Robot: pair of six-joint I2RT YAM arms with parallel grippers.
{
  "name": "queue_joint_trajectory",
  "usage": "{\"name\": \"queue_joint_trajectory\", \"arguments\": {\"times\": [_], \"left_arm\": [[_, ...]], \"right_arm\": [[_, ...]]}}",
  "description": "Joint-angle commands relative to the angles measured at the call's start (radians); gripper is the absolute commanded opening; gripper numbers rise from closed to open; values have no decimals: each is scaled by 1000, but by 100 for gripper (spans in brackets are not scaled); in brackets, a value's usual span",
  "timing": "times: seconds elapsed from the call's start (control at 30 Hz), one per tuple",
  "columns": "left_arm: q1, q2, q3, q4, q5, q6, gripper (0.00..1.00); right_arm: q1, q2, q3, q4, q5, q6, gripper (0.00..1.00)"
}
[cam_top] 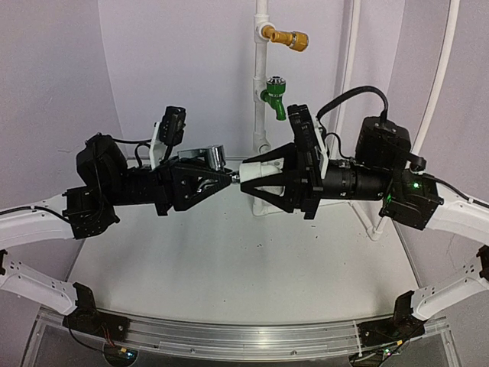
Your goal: Install the water faucets
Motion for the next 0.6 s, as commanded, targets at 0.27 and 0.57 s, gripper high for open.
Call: {"name": "queue_joint_trajectory", "arguments": {"times": [0.27, 0.57], "left_arm": [[-35, -37, 30, -275, -7, 275, 0], [-60, -72, 60, -438, -98, 466, 0]], "right_arm": [[1, 103, 154, -108, -145, 256, 0], [2, 133, 185, -138, -216, 395, 0]]}}
